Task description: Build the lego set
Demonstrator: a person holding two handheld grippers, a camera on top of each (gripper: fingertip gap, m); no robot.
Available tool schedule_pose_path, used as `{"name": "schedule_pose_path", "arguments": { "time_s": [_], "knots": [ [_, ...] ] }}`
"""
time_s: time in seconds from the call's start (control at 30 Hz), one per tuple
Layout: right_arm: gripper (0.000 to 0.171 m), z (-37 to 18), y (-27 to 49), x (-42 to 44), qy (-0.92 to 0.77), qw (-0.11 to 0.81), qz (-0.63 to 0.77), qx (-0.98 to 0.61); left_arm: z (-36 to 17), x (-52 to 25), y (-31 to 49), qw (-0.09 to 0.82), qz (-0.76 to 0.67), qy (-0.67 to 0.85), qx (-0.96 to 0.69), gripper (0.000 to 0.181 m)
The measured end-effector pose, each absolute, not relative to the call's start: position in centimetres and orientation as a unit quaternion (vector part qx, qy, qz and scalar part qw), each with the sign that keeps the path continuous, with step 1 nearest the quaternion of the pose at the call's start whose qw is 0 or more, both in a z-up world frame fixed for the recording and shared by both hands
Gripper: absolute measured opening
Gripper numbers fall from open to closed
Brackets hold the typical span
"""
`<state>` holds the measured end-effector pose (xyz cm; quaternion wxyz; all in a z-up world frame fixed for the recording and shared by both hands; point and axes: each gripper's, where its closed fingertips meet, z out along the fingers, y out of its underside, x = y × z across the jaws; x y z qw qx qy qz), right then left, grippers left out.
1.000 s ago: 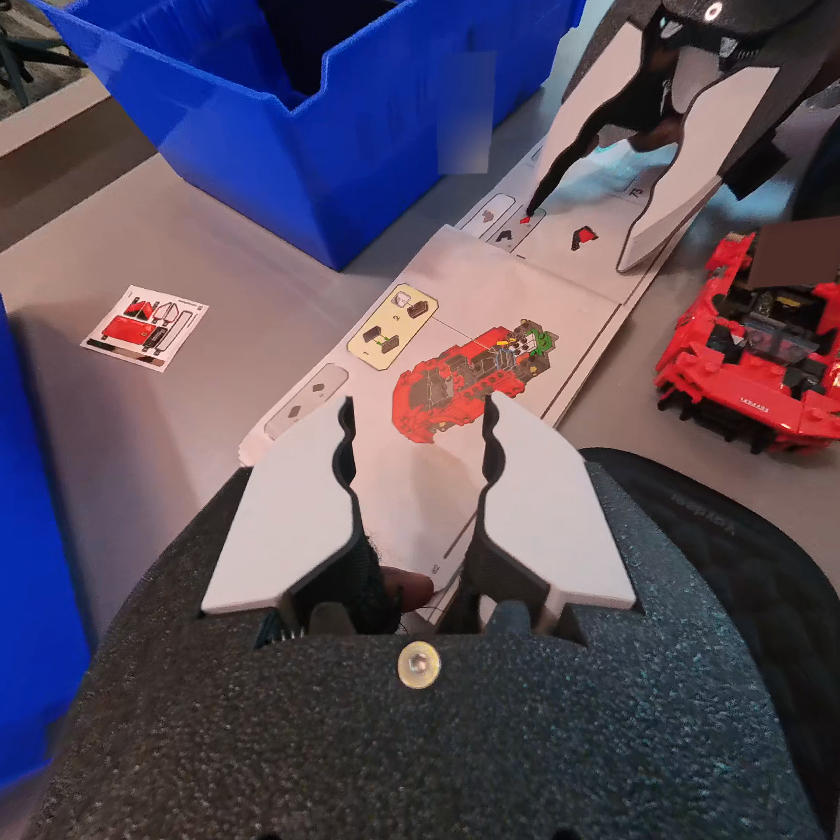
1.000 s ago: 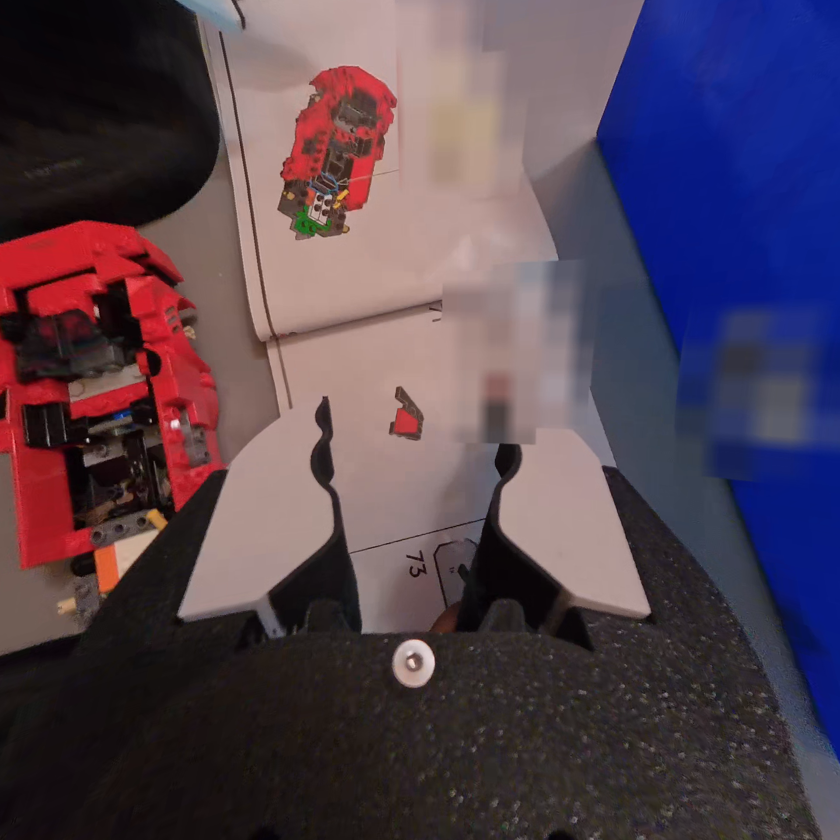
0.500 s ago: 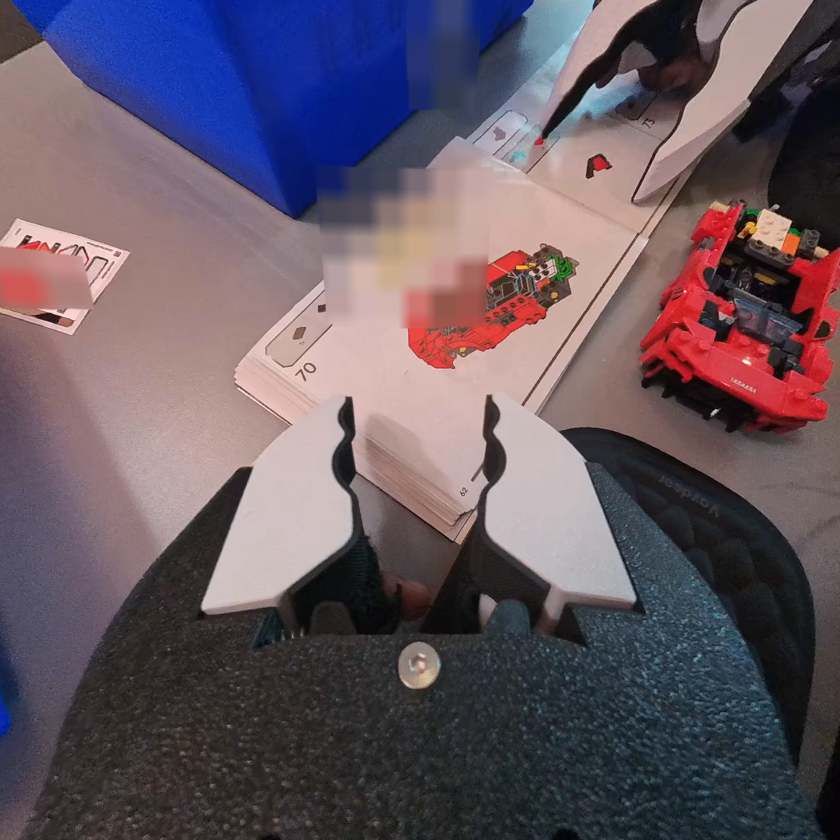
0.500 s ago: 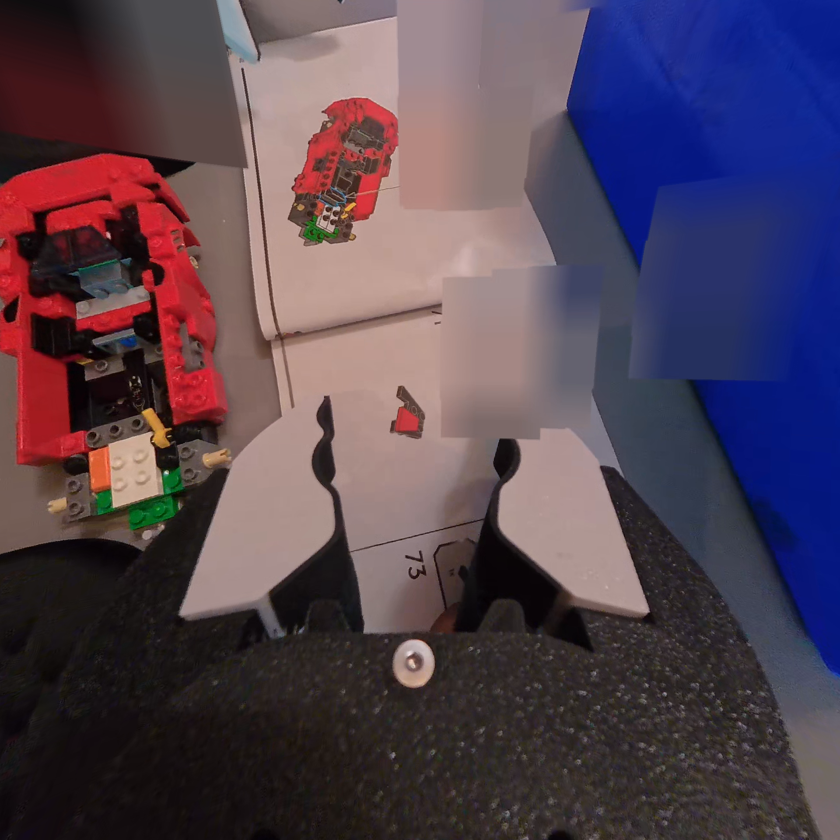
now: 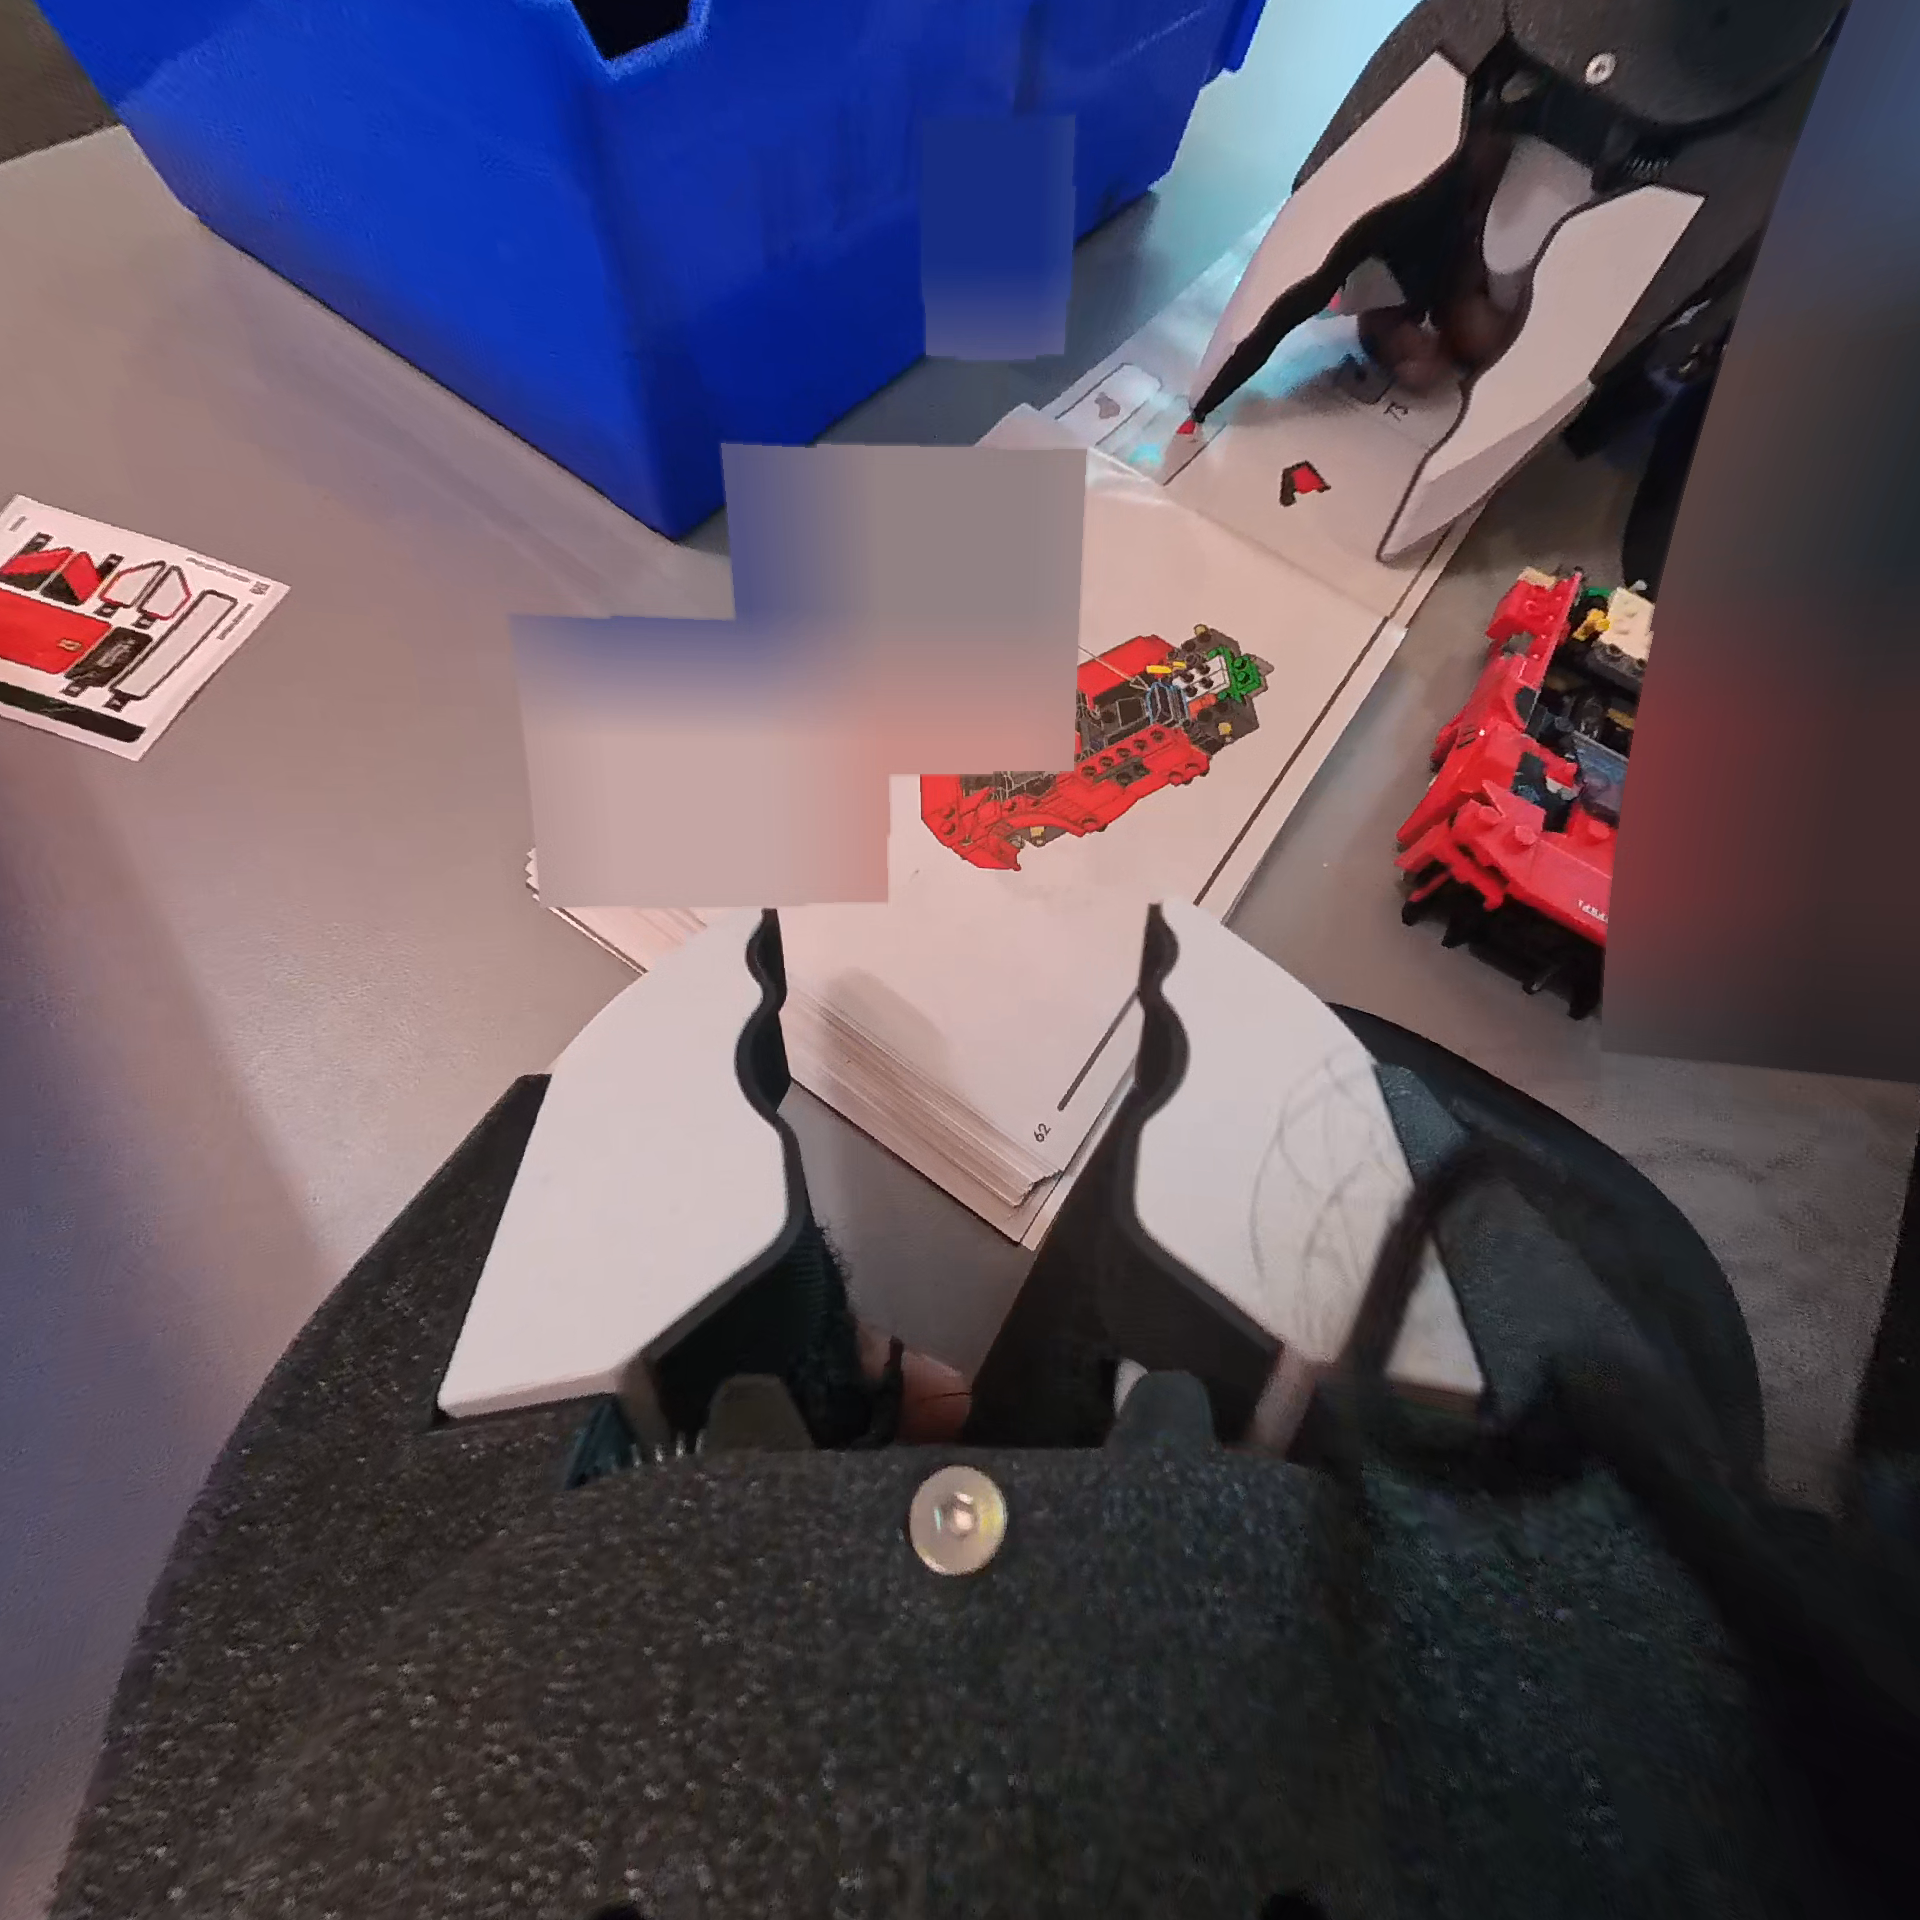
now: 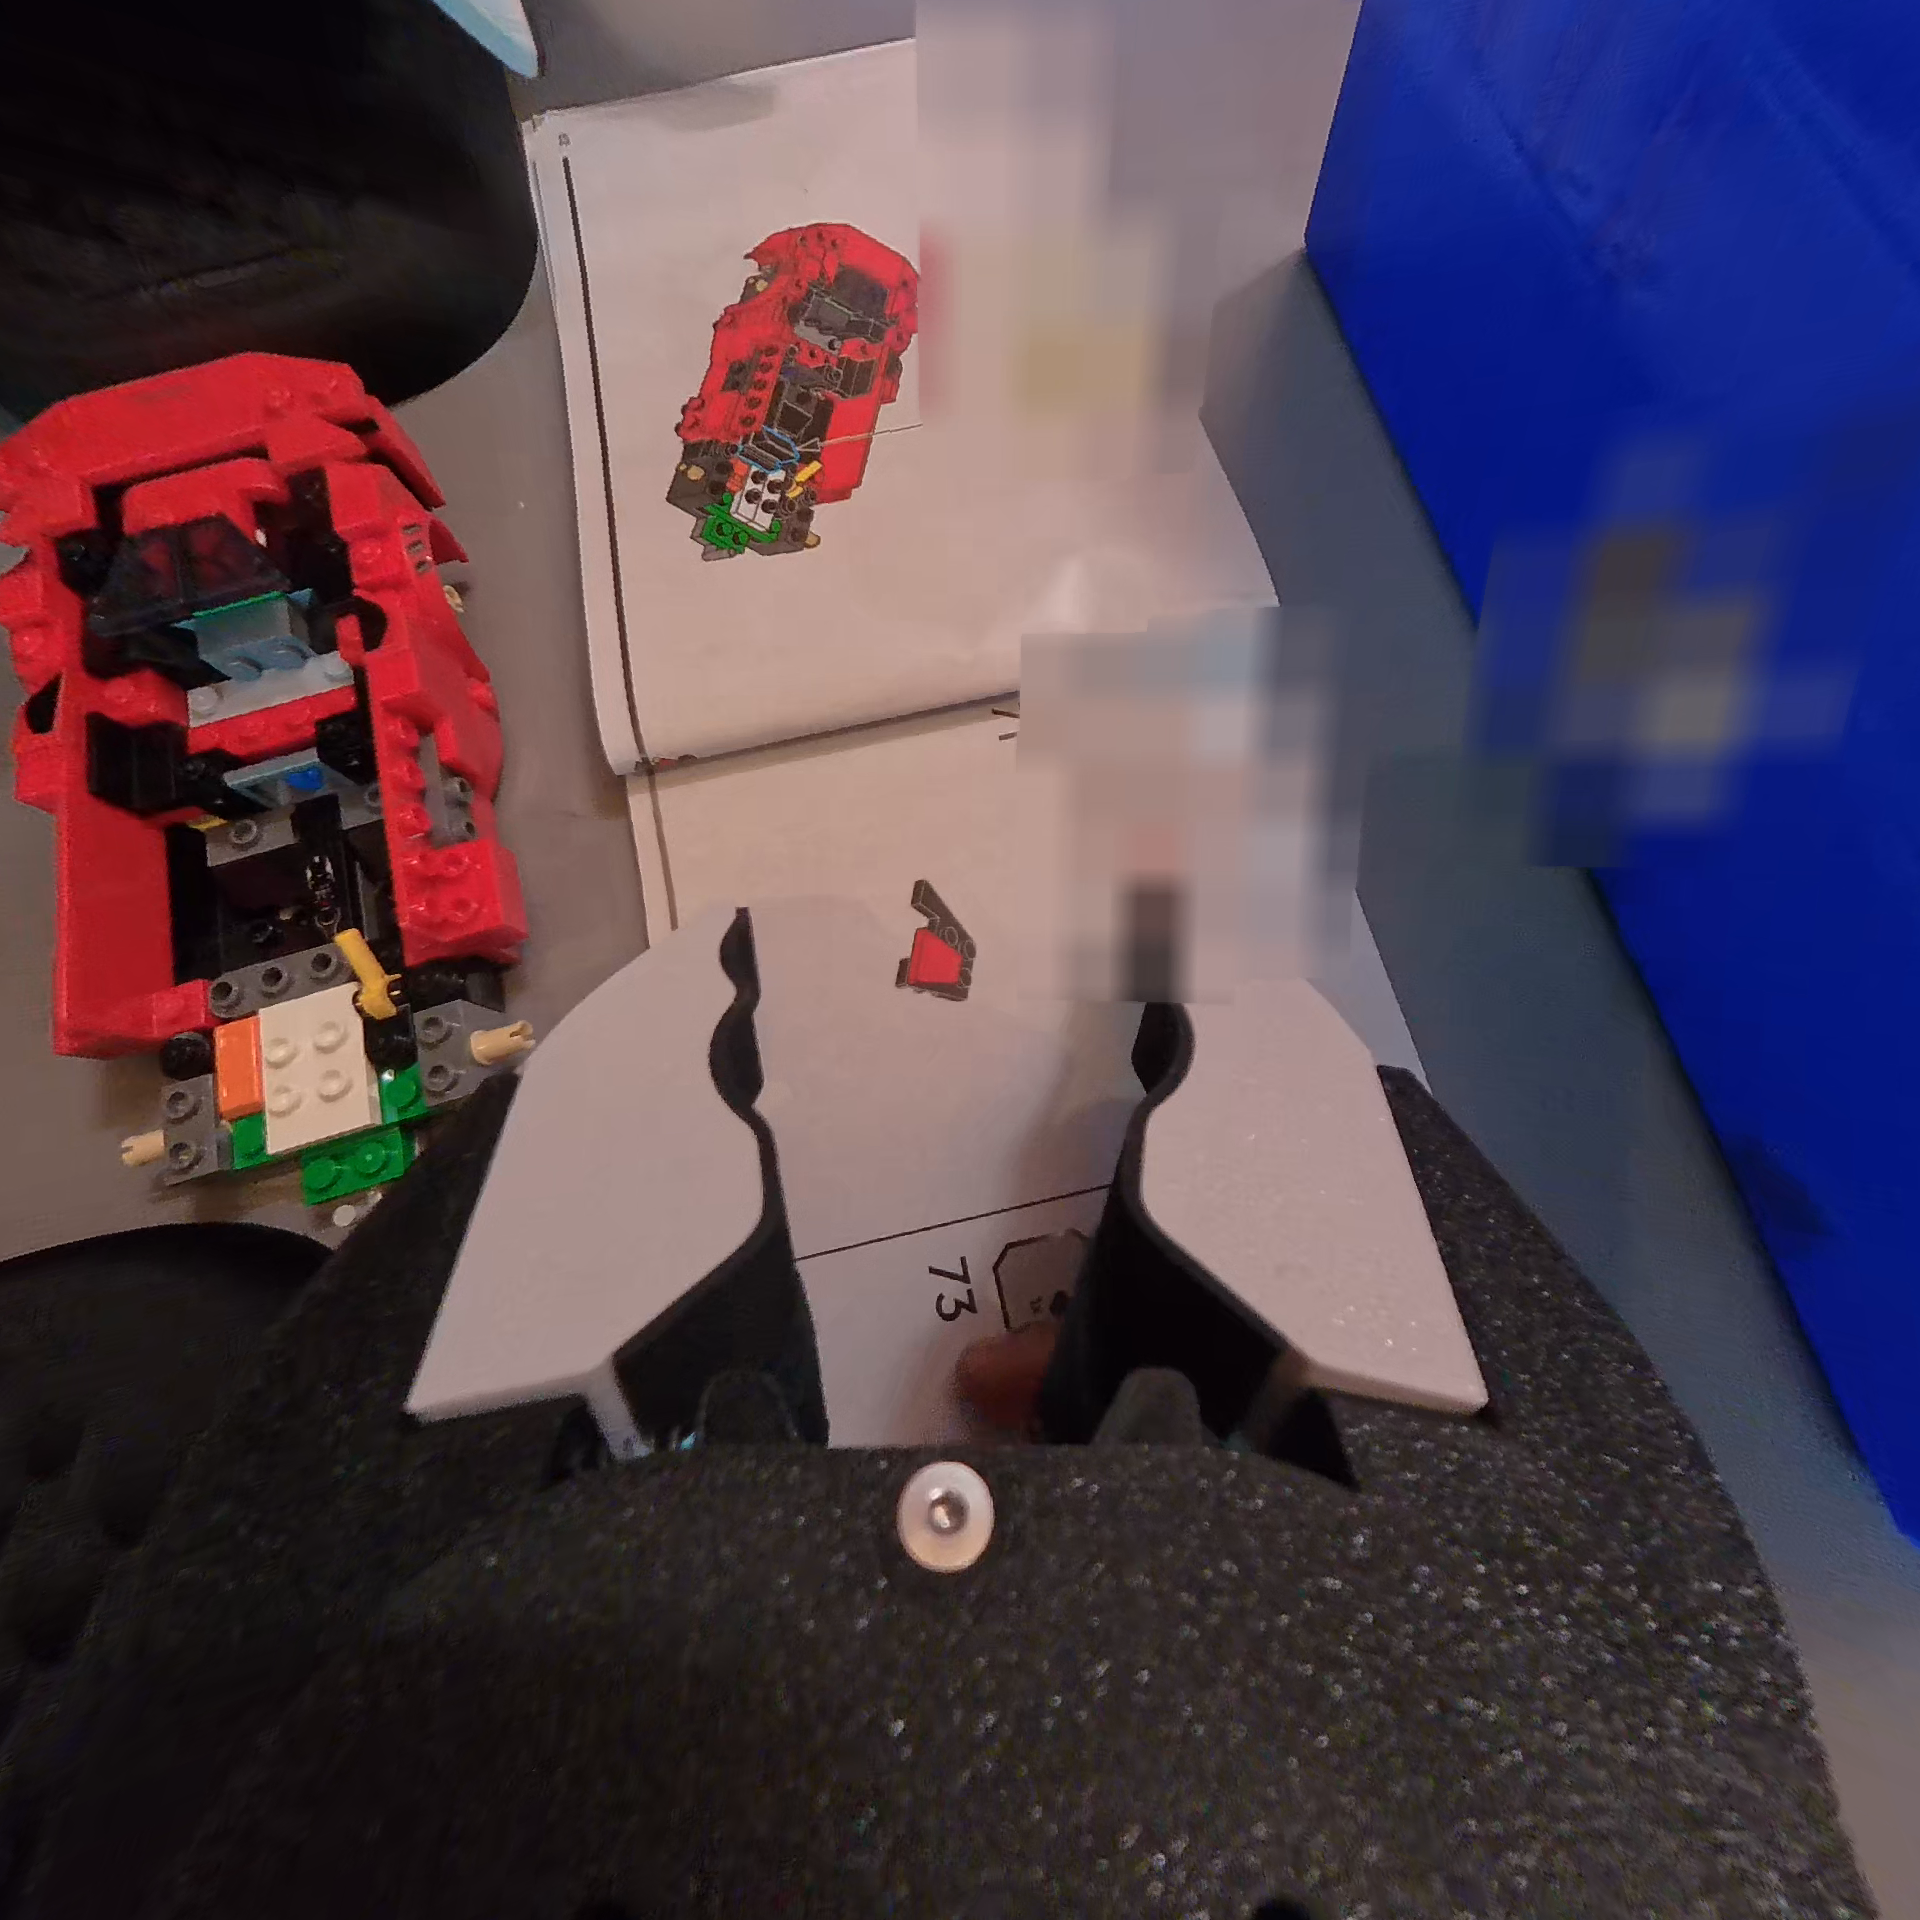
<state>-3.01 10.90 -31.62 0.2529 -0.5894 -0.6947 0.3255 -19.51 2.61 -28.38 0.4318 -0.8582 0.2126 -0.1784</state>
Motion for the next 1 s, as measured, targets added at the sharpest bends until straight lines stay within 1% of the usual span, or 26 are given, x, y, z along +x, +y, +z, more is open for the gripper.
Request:
{"name": "schedule_pose_path", "arguments": {
  "time_s": [0.13, 0.2, 0.3, 0.37, 0.47, 0.7, 1.0],
  "knots": [
    [0.072, -31.6, 10.8, -3.0, -0.697, 0.252, 0.326, -0.587, -28.5, -19.4, 2.6, 0.428, -0.18, 0.214, -0.859, 0.069],
    [0.073, -31.6, 10.8, -3.0, -0.697, 0.252, 0.326, -0.587, -28.5, -19.4, 2.6, 0.427, -0.181, 0.213, -0.86, 0.075],
    [0.077, -31.7, 10.8, -3.0, -0.698, 0.252, 0.324, -0.587, -28.6, -19.5, 2.6, 0.425, -0.177, 0.211, -0.862, 0.09],
    [0.083, -31.7, 11.0, -3.0, -0.695, 0.254, 0.321, -0.591, -28.8, -19.6, 2.7, 0.421, -0.173, 0.207, -0.866, 0.102],
    [0.087, -31.7, 11.0, -3.0, -0.695, 0.254, 0.32, -0.592, -28.9, -19.7, 2.8, 0.419, -0.172, 0.203, -0.868, 0.111],
    [0.088, -31.7, 11.0, -3.0, -0.694, 0.251, 0.324, -0.592, -29.2, -19.5, 2.7, 0.409, -0.164, 0.214, -0.872, 0.115],
    [0.09, -31.6, 11.0, -3.0, -0.692, 0.248, 0.329, -0.593, -29.5, -19.2, 2.5, 0.401, -0.163, 0.227, -0.873, 0.107]
  ]
}}
